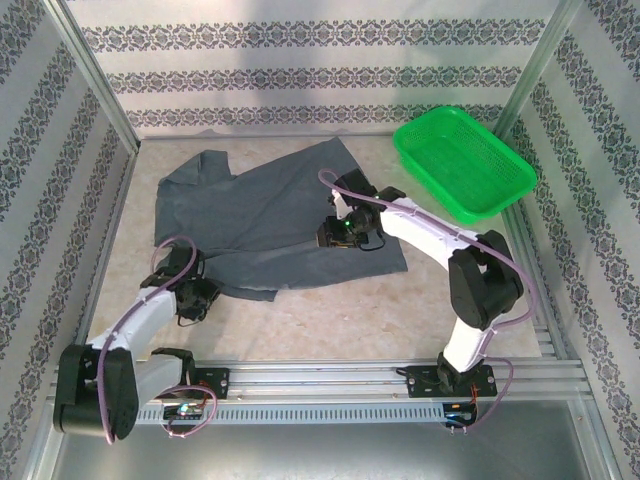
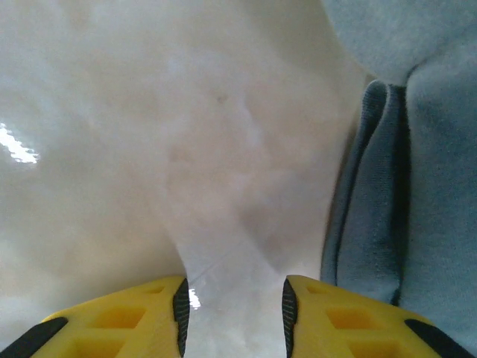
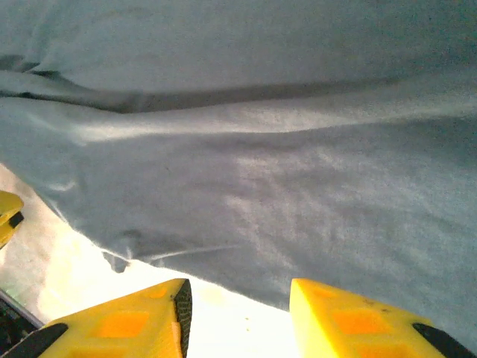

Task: Fold and stack the t-shirts

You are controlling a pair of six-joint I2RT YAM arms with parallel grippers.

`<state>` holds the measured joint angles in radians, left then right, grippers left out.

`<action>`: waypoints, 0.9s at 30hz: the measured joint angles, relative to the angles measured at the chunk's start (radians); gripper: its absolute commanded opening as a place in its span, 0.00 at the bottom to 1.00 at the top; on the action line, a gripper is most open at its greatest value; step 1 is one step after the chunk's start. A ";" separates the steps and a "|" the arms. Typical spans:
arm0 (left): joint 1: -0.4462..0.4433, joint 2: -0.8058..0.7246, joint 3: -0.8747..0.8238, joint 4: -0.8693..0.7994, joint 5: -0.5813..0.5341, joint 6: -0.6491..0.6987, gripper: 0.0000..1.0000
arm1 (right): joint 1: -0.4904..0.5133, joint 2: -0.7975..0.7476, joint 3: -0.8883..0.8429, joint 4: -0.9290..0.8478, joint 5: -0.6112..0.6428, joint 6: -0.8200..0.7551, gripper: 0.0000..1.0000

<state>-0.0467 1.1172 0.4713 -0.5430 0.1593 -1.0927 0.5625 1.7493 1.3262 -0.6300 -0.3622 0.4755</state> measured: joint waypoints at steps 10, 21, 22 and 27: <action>-0.088 0.100 0.113 0.006 -0.045 0.013 0.36 | -0.008 -0.029 -0.036 0.013 -0.015 0.020 0.40; -0.181 0.151 0.240 -0.097 -0.141 0.223 0.31 | -0.016 -0.029 -0.037 0.024 -0.023 0.027 0.40; -0.192 0.158 0.240 -0.100 -0.141 0.260 0.30 | -0.018 -0.029 -0.037 0.026 -0.024 0.030 0.40; -0.221 0.188 0.240 -0.098 -0.130 0.422 0.37 | -0.037 -0.029 -0.037 0.029 -0.025 0.037 0.40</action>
<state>-0.2676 1.3052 0.7116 -0.6415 0.0288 -0.6708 0.5251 1.7206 1.2892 -0.6006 -0.3874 0.5121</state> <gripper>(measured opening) 0.339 0.402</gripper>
